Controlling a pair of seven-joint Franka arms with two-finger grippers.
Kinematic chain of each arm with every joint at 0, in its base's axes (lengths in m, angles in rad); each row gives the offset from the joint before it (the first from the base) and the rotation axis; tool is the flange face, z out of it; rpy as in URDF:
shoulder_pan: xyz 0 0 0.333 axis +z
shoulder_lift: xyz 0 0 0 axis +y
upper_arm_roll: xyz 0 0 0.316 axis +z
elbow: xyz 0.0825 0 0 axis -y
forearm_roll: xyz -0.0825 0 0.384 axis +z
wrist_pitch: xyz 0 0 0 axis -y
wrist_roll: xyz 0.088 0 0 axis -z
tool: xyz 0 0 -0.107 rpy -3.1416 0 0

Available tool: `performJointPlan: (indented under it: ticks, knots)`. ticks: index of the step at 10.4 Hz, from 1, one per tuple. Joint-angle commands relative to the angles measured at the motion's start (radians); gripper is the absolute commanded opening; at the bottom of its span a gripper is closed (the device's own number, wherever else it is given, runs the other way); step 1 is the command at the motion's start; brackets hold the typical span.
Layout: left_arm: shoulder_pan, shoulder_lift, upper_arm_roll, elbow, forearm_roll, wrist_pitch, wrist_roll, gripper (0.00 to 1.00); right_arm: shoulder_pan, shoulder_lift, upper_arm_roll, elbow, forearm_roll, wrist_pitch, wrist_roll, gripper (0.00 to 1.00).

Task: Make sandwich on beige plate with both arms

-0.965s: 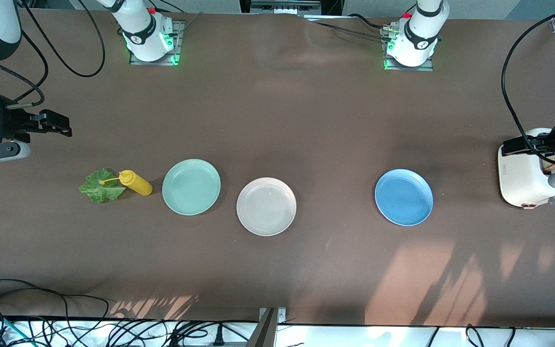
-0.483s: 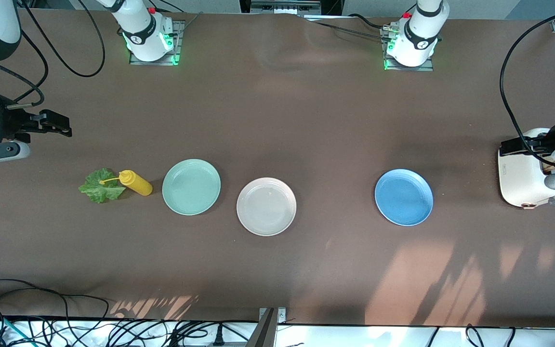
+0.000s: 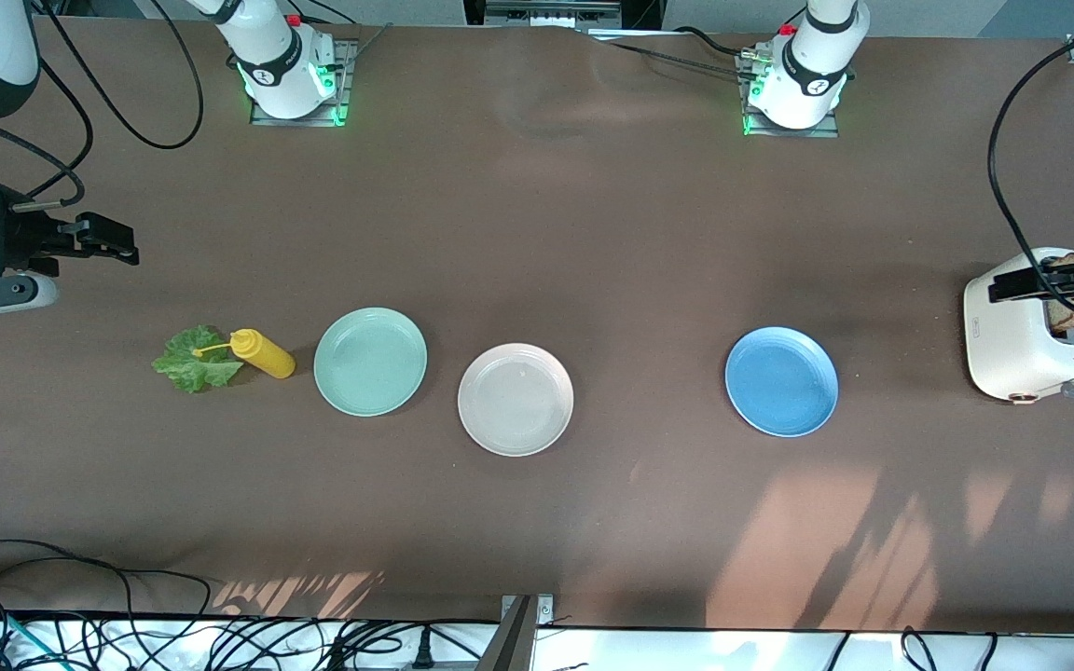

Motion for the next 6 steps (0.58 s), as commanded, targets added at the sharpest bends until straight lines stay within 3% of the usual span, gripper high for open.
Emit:
performJointPlan:
  ticks: [1, 6]
  knots:
    - [0.076, -0.008, 0.0, -0.014, 0.005, -0.001, 0.123, 1.0, -0.008, -0.007, 0.002, -0.015, 0.02, 0.017, 0.006, 1.0]
    - [0.219, 0.071, -0.002, -0.021, 0.135, 0.029, 0.352, 1.0, -0.013, -0.007, 0.002, -0.015, 0.02, 0.018, 0.006, 1.0]
